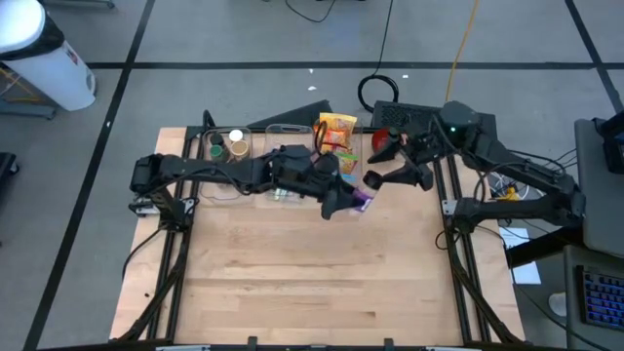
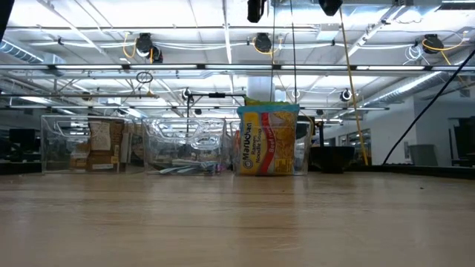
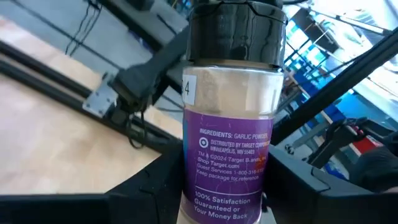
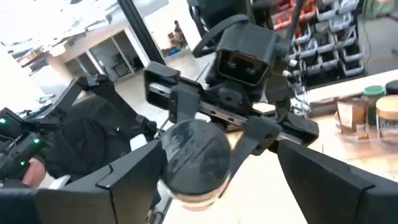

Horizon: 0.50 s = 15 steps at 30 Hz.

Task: Pick & Place Food Item
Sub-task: Put the purple spice bottle into the left transparent bin

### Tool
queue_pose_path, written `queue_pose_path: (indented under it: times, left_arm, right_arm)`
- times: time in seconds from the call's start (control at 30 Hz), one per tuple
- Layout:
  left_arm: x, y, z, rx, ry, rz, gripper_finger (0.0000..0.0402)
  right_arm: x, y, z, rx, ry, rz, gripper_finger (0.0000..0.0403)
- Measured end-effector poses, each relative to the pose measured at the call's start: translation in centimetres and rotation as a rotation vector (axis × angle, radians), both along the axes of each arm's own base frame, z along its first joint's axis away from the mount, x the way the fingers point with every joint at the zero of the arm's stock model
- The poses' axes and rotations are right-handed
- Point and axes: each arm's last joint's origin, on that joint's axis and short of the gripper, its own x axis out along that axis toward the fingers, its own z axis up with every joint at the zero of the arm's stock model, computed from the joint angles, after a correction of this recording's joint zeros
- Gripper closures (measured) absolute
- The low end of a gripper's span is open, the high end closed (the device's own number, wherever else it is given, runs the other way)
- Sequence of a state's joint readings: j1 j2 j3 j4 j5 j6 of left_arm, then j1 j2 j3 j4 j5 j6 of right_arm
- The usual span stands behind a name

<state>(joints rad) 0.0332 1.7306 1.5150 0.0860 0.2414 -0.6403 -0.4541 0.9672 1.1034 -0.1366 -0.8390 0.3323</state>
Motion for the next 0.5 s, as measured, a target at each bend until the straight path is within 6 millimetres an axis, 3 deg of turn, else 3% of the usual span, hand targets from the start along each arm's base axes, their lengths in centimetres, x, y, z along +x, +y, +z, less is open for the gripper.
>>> queue_pose_path:
  times: [0.27, 0.5]
  left_arm:
    - [0.0, 1.5, 1.1, 0.05, -0.114, 0.096, 0.0208]
    - [0.0, 2.1, 2.3, 0.131, -0.244, 0.188, 0.0208]
  right_arm:
    - [-0.8, 0.4, -0.8, 0.024, 0.007, -0.016, 0.0093]
    - [-0.3, 0.1, -2.0, 0.131, -0.148, -0.054, 0.0094]
